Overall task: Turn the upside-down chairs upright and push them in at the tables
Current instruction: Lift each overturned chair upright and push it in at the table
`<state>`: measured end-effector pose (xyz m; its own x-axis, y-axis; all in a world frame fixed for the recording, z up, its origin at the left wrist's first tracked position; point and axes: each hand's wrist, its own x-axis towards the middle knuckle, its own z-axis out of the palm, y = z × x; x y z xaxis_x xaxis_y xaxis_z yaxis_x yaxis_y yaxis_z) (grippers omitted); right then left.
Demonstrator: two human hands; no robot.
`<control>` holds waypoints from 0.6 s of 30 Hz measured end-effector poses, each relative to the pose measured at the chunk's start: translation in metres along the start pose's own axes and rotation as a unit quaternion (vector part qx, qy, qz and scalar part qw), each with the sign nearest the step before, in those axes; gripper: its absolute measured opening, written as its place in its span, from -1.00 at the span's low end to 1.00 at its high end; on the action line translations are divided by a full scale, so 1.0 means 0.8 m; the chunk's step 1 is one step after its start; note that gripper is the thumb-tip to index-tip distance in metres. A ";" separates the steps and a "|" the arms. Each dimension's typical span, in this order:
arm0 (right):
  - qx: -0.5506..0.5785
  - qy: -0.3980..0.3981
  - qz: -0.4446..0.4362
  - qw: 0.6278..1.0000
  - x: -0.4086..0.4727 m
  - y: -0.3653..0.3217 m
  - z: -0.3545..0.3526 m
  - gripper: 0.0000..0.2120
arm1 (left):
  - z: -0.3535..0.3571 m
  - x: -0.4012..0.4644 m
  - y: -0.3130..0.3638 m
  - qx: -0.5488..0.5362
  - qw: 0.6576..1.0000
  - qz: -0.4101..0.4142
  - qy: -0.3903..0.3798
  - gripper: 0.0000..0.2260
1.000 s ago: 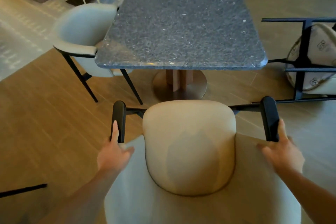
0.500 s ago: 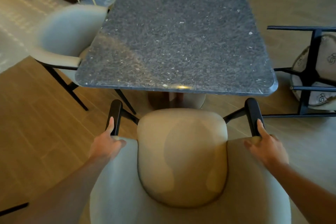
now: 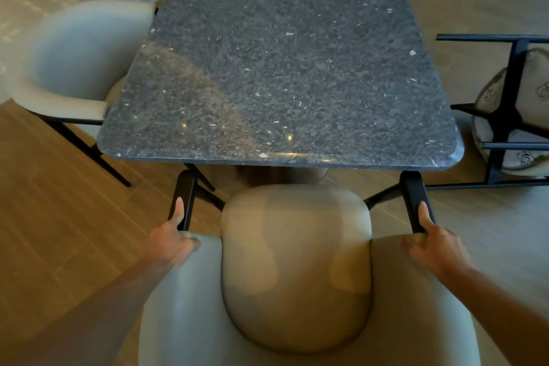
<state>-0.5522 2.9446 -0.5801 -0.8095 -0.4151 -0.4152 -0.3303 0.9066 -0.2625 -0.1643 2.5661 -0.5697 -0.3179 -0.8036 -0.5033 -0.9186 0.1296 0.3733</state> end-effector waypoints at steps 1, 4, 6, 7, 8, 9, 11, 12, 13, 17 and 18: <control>0.000 -0.004 0.005 1.000 0.002 0.000 0.002 -0.08 | -0.001 0.006 0.000 -0.001 1.000 0.001 -0.006 0.01; -0.003 -0.021 0.010 1.000 0.009 0.001 0.011 -0.07 | -0.003 0.022 0.001 0.003 1.000 0.003 -0.027 0.02; -0.007 -0.032 0.014 0.999 0.011 0.000 0.019 -0.06 | -0.007 0.029 0.001 0.029 0.999 0.001 -0.035 0.02; -0.009 -0.037 0.017 0.999 0.011 -0.002 0.023 -0.07 | -0.009 0.032 0.001 0.036 0.999 -0.001 -0.038 0.02; -0.008 -0.043 0.021 0.999 0.010 -0.003 0.026 -0.07 | -0.010 0.035 0.000 0.039 0.998 -0.003 -0.040 0.01; -0.007 -0.048 0.024 0.999 0.010 -0.005 0.029 -0.08 | -0.010 0.038 -0.001 0.040 0.998 -0.003 -0.039 0.01; -0.010 -0.051 0.023 0.998 0.009 -0.006 0.035 -0.09 | -0.011 0.042 -0.005 0.044 0.998 0.004 -0.035 0.02; -0.011 -0.053 0.023 0.998 0.010 -0.008 0.038 -0.09 | -0.012 0.046 -0.006 0.045 0.998 0.007 -0.035 0.02; -0.011 -0.056 0.023 0.998 0.010 -0.009 0.040 -0.08 | -0.013 0.048 -0.008 0.048 0.998 0.008 -0.037 0.02; -0.030 -0.053 0.021 0.998 0.019 -0.017 0.047 -0.07 | -0.021 0.060 -0.008 0.059 0.997 0.004 -0.043 0.01; -0.036 -0.049 0.020 0.998 0.023 -0.019 0.049 -0.08 | -0.022 0.064 -0.008 0.056 0.997 0.006 -0.044 0.01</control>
<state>-0.5431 2.9202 -0.6179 -0.7723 -0.3806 -0.5086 -0.3358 0.9242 -0.1818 -0.1706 2.5137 -0.5841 -0.3431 -0.7477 -0.5686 -0.9339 0.2063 0.2921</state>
